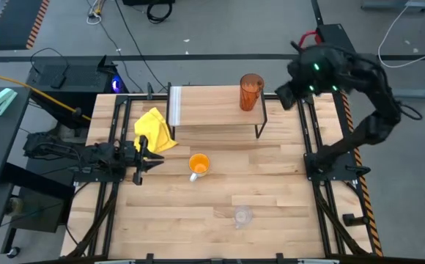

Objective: Stack small to large cups/mugs on shelf
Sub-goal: Adjust the yellow mugs on the table

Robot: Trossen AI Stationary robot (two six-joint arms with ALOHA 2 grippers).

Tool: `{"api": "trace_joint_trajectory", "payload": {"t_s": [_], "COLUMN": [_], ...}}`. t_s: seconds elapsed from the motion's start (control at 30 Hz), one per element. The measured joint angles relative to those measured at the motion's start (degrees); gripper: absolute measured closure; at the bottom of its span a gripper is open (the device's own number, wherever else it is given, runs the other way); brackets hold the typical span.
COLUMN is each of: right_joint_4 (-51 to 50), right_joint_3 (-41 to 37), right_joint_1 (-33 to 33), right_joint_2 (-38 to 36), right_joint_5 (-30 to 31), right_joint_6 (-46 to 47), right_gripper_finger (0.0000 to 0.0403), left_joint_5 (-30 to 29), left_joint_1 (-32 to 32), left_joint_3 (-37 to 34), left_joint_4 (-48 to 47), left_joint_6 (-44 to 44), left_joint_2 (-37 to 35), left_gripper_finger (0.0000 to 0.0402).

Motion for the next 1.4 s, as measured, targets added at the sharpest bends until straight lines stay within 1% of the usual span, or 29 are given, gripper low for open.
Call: {"api": "trace_joint_trajectory", "payload": {"t_s": [0.1, 0.2, 0.3, 0.43, 0.5, 0.57, 0.67, 0.77, 0.83, 0.93, 1.0, 1.27, 1.4], "right_joint_4": [0.1, 0.1, 0.0, 0.8, 4.6, 10.8, 25.0, 41.4, 50.6, 60.2, 62.2, 63.1, 67.0], "right_joint_3": [-4.5, -11.9, -22.3, -38.8, -46.8, -54.5, -64.9, -73.7, -78.3, -82.2, -83.0, -83.1, -83.1], "right_joint_1": [8.8, 18.0, 27.1, 38.0, 42.9, 47.4, 53.0, 56.0, 56.5, 56.4, 55.9, 54.7, 54.8], "right_joint_2": [-3.6, -7.6, -11.3, -14.9, -16.0, -16.5, -16.2, -14.4, -12.7, -9.7, -7.7, -1.6, 0.9], "right_joint_5": [5.4, 11.3, 17.1, 19.3, 20.1, 22.3, 27.3, 32.2, 34.1, 35.0, 35.3, 41.0, 43.0], "right_joint_6": [5.1, 11.1, 20.2, 31.9, 37.1, 40.0, 41.0, 39.6, 37.7, 33.5, 32.1, 34.4, 34.1], "right_gripper_finger": [0.0312, 0.0312, 0.0315, 0.0320, 0.0323, 0.0325, 0.0325, 0.0325, 0.0325, 0.0326, 0.0326, 0.0326, 0.0326], "left_joint_5": [0.0, 0.0, 0.0, 0.0, 0.0, 0.0, 0.0, 0.0, 0.0, 0.0, 0.0, -1.5, -1.6], "left_joint_1": [0.0, 0.0, 0.0, 0.0, 0.0, 0.0, 0.0, 0.0, 0.0, 0.0, 0.0, 0.0, 0.0], "left_joint_3": [0.0, 0.0, 0.0, 0.0, 0.0, 0.0, 0.0, 0.0, 0.0, 0.0, 0.0, 0.0, 0.0], "left_joint_4": [-2.5, -5.2, -7.7, -10.0, -10.4, -10.4, -10.8, -13.1, -13.5, -13.7, -12.9, -7.2, -6.3], "left_joint_6": [-2.2, -4.8, -7.3, -10.2, -10.9, -10.9, -10.9, -12.7, -14.4, -17.1, -17.8, -18.2, -18.4], "left_joint_2": [0.0, 0.0, 0.0, 0.1, 0.1, 0.1, 0.1, 1.3, 2.9, 6.2, 8.5, 18.1, 22.0], "left_gripper_finger": [0.0320, 0.0321, 0.0323, 0.0321, 0.0319, 0.0317, 0.0318, 0.0321, 0.0321, 0.0318, 0.0315, 0.0312, 0.0311]}}
